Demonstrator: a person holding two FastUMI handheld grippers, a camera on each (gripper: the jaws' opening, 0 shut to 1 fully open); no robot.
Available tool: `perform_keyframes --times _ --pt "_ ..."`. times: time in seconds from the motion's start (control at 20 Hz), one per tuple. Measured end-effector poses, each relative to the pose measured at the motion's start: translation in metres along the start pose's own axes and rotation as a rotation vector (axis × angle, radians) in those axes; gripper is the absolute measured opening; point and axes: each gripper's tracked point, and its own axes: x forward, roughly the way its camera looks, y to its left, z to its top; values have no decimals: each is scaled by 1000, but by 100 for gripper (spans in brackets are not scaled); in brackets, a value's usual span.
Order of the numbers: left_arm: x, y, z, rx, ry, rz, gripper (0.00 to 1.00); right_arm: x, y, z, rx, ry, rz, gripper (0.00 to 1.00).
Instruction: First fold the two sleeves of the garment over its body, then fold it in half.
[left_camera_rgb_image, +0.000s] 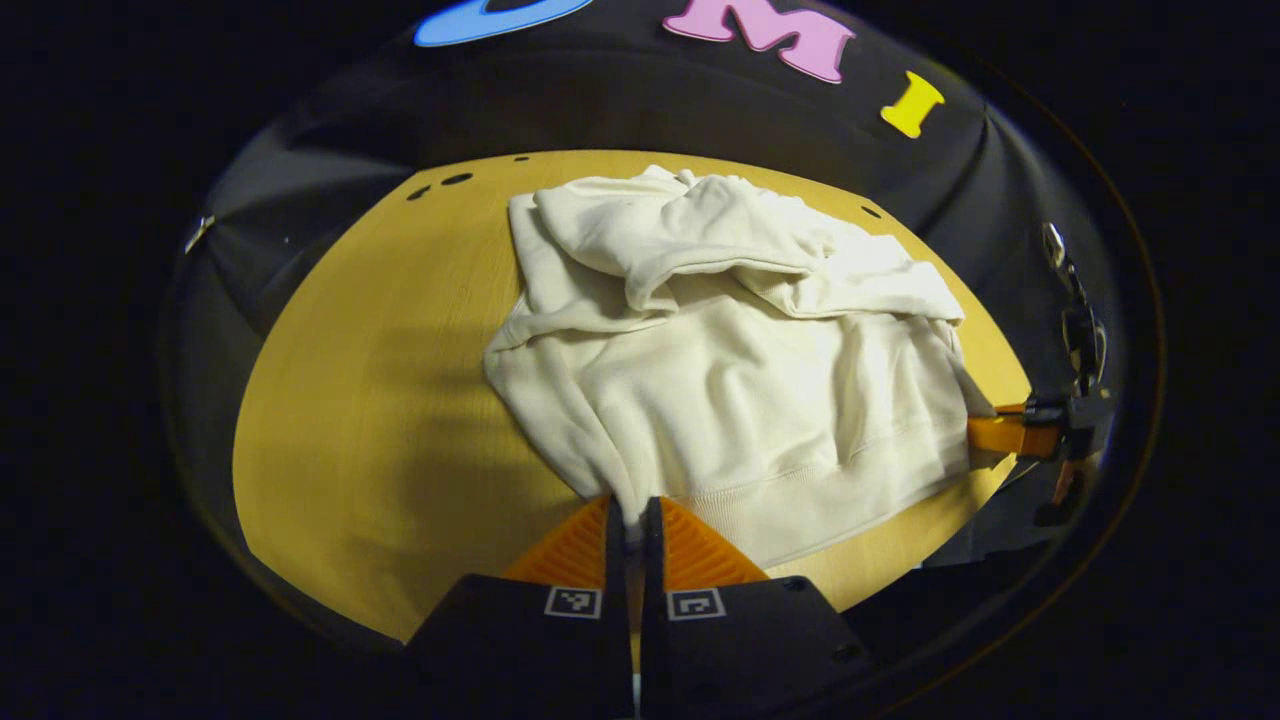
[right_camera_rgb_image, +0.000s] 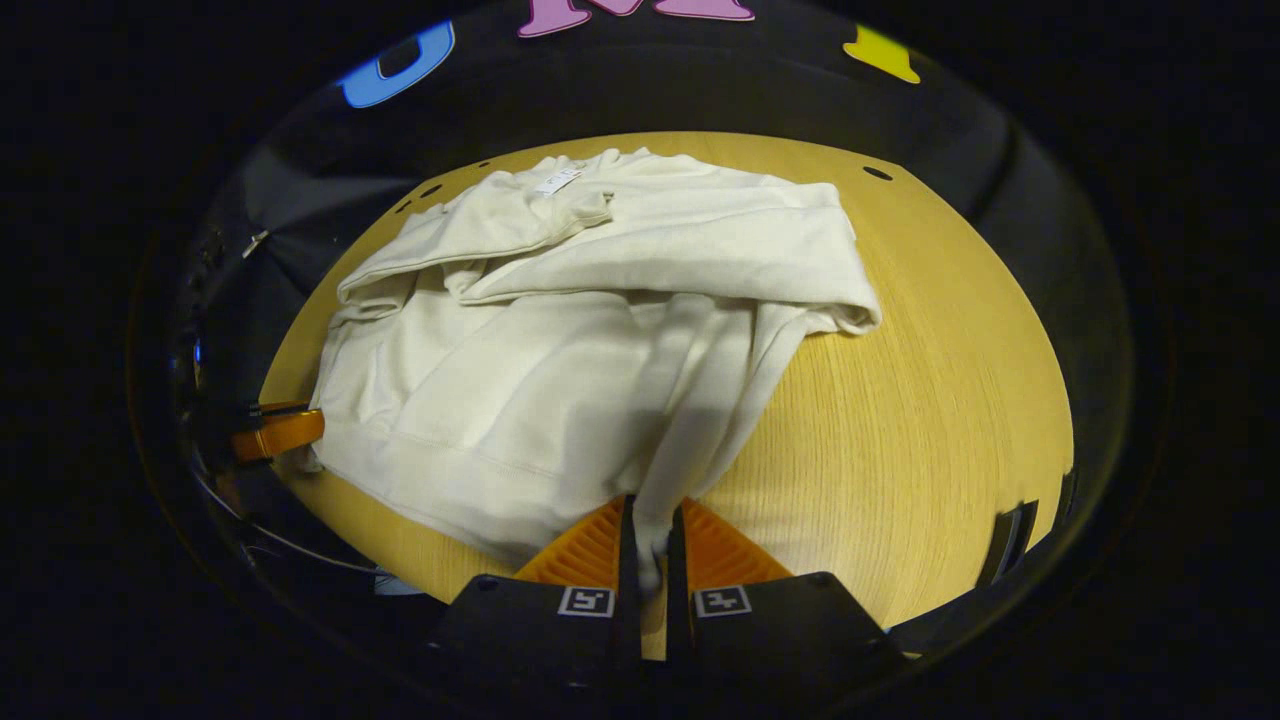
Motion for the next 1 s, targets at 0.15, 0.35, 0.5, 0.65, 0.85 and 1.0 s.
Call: perform_keyframes --times 0.15,0.35,0.5,0.65,0.85,1.0 --pt "-6 7 1 34 29 1 7 -5 -3 5 100 11 60 14" --pt "-25 -1 18 -14 12 -56 7 -32 -8 26 146 -42 108 14" --pt "-42 -6 43 -38 -28 -89 7 -49 0 49 201 -87 143 14" --pt "-55 -9 71 -49 -88 -101 7 -64 6 85 241 -165 164 14" --pt "-70 -6 120 -125 -161 -100 7 -79 5 149 334 -287 201 14" --pt "-69 5 155 -198 -209 -88 7 -83 -8 189 367 -357 203 14"
